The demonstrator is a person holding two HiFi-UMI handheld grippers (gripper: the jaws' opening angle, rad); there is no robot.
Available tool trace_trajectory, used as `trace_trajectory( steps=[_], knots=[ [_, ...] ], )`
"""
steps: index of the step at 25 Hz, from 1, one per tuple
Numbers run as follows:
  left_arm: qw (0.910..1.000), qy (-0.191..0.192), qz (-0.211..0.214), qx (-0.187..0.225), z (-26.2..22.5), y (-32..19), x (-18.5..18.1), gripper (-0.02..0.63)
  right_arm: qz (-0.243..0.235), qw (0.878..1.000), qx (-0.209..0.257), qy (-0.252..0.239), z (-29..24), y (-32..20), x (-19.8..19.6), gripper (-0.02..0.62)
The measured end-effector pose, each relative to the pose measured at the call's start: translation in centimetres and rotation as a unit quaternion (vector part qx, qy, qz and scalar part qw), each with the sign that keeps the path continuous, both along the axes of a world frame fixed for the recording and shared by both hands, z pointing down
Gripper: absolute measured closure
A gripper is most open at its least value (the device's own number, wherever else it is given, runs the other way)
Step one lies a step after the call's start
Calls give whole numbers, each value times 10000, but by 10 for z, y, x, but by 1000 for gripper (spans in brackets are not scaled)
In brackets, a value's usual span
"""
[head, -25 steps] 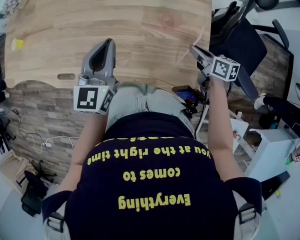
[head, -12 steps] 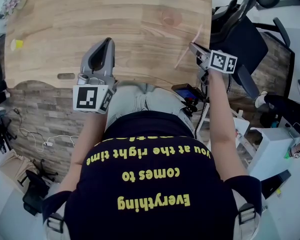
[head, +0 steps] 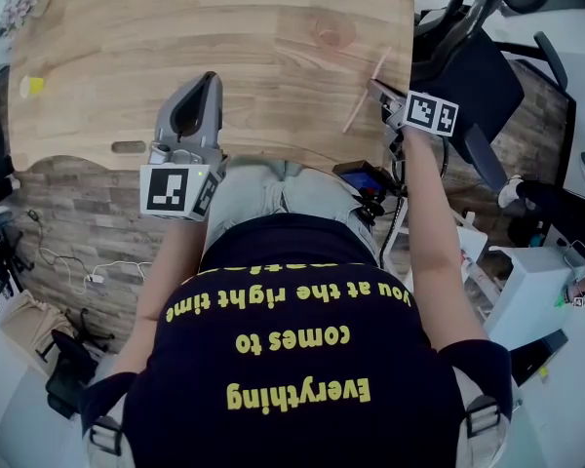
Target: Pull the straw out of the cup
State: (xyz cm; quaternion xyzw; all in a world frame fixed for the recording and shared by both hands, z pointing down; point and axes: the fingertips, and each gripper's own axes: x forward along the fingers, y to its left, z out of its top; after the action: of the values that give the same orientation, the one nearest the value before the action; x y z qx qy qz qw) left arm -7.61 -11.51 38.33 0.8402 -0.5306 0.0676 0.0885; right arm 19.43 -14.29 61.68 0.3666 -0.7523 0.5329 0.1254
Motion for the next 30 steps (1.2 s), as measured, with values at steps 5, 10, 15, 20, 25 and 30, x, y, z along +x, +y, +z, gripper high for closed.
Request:
trace_trajectory(
  steps=[5,10,15,20,25,30],
  knots=[
    [10000,-16,4,8,-2,0,1,606,65,10000,-66,1,5,-3,-4,552],
    [10000,-40,-24,1,-2,2,-1,606,220,9996,-138,-107,6,-9,-5,552],
    [10000,-48,-61,-18,-2,3,-4,606,225,9993,-279,-48,9,-10,-9,552],
    [10000,3,-87,-30,-2,1,-7,606,125,9992,-350,112,12,-9,-13,551],
    [10000,5,-94,-16,-2,1,-7,606,33,9990,-391,205,15,-8,-14,551],
    [9999,7,-117,-15,-2,2,-9,606,-121,9984,-408,382,17,-6,-17,549]
  ],
)
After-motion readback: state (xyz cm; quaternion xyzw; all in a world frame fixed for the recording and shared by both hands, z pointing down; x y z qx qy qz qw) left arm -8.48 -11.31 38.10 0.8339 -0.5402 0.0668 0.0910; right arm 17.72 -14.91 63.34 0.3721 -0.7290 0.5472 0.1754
